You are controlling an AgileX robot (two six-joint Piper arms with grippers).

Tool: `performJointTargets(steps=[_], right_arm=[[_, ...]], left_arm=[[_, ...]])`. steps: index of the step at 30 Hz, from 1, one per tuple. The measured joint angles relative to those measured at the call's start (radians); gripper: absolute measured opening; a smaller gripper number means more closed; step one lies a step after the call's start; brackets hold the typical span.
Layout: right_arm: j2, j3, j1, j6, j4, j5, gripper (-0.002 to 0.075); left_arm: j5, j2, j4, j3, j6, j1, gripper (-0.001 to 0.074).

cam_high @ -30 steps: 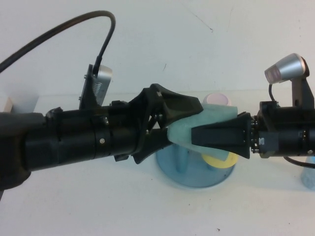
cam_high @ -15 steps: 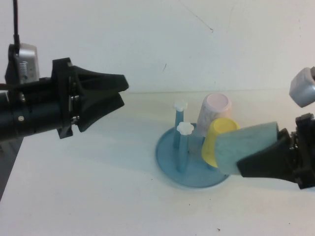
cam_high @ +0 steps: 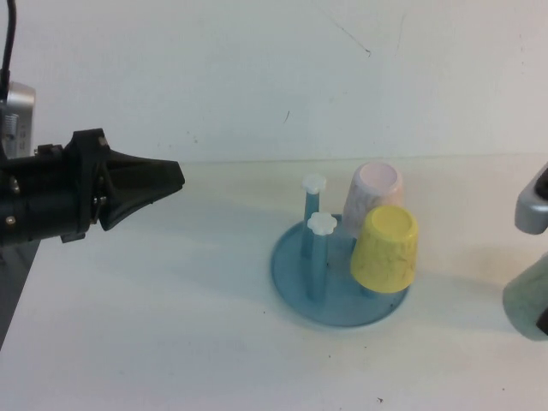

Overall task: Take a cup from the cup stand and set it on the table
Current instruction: Place the cup on the table

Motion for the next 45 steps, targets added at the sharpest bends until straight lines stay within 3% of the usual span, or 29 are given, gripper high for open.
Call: performJointTargets(steps=[6,11,35,38,45], right_arm=[[0.094,-0.004,0.12,0.038,-0.132,0.001,0.0048],[0.222,-0.006,0.218,0.073,-0.36,0.0,0.0047],[0.494,-0.006,0.228,0.161,-0.431,-0.197,0.0057],[0.498,-0.008,0.228,0.181,-0.435,-0.228,0.0108],[0.498,-0.085,0.228,0.195,-0.435,-0.174,0.0366]], left_arm=[[0.0,0.0,0.024,0.0,0.005,0.0,0.0],[0.0,0.0,0.093,0.0,0.028,0.0,0.0],[-0.054,0.0,0.212,0.0,0.049,0.0,-0.0001],[-0.058,0.0,0.221,0.0,0.052,0.0,-0.0001],[-0.065,0.0,0.228,0.0,0.054,0.0,-0.0001]])
